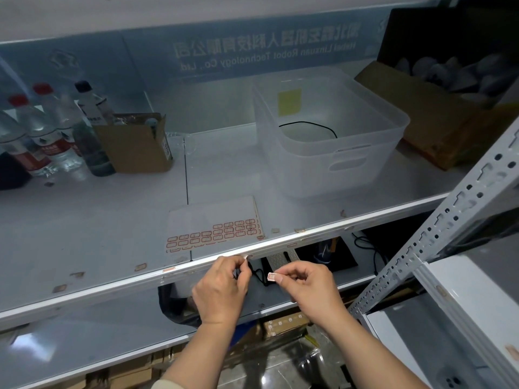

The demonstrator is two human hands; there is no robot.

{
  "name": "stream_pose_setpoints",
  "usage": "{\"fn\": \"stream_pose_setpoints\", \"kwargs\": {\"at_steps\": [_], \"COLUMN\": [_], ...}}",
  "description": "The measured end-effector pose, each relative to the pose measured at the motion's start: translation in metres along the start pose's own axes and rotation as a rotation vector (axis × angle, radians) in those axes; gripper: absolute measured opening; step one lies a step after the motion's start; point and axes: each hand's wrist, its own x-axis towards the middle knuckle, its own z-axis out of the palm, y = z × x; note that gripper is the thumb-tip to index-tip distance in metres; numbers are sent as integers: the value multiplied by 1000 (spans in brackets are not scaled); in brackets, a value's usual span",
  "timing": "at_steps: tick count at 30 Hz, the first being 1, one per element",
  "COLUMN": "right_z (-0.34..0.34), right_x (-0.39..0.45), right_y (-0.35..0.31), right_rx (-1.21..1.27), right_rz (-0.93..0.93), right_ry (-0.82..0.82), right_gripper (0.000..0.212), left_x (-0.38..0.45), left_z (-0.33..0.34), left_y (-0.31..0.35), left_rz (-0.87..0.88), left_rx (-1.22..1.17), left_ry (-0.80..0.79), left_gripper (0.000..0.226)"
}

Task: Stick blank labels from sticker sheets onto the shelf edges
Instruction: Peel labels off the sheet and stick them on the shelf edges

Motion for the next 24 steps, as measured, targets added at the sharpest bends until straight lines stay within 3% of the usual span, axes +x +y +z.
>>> {"fn": "stream_pose_setpoints", "kwargs": {"at_steps": [17, 24], "right_z": [3, 2], "right_x": [5, 4], "right_y": [5, 6], "right_rx": [11, 3], "right_rz": [12, 5], "right_ry": [0, 3], "right_gripper": [4, 4], "left_x": [-3, -6], "left_z": [3, 11], "left_y": [-1, 1], "left_rz": [23, -67], "left_rx": [-35, -159], "left_ry": [12, 39], "left_gripper": [17, 18]}}
